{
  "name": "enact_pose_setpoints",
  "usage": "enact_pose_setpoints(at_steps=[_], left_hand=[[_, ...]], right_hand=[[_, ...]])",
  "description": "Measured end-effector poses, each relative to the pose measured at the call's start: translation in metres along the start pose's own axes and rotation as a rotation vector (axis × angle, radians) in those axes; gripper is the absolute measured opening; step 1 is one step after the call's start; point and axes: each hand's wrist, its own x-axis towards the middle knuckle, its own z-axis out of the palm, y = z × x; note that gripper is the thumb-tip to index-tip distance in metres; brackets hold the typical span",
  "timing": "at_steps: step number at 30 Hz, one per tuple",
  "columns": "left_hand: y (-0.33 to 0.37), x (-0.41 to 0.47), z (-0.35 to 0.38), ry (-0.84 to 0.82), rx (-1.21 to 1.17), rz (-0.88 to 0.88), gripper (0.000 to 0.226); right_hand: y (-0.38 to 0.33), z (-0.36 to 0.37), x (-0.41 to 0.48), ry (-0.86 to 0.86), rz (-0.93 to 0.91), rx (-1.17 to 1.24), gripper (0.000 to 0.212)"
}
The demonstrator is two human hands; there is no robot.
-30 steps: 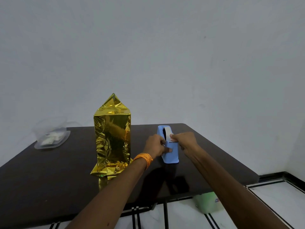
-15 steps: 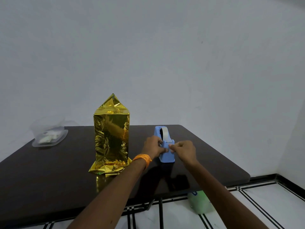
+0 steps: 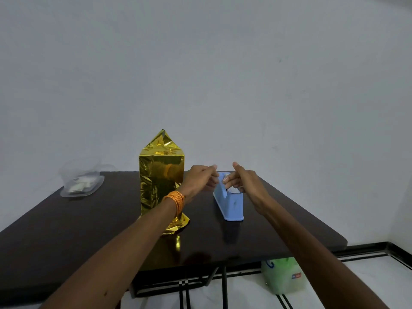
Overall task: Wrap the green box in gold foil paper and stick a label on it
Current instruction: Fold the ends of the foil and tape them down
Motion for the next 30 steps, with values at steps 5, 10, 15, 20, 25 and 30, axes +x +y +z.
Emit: enact_pose_setpoints(at_steps=[5, 10, 15, 20, 25, 30], left_hand=[[0.019, -0.011, -0.028, -0.024, 0.135, 0.167, 0.029], [0.033, -0.022, -0.049, 0.179, 0.557, 0.469, 0.004], [0.057, -0.034, -0.070, 0.318, 0.924, 0.704, 0.010], [0.091, -0.035, -0.116, 0.412, 0.576, 0.583, 0.007], [0.085, -0.018, -0.170, 0.355, 0.261, 0.214, 0.014], [0.060, -0.008, -0.180, 0.357, 0.174, 0.121, 0.016]], right_hand=[[-0.017, 0.020, 0.005, -0.053, 0.000, 0.068, 0.067], [-0.029, 0.035, 0.012, -0.133, 0.051, 0.168, 0.070], [-0.053, 0.048, 0.031, -0.261, 0.233, 0.333, 0.067], [-0.063, 0.070, 0.052, 0.074, -0.010, 0.061, 0.050], [-0.070, 0.098, 0.076, -0.174, -0.001, -0.016, 0.057], [-0.063, 0.121, 0.093, -0.236, 0.102, 0.101, 0.060]])
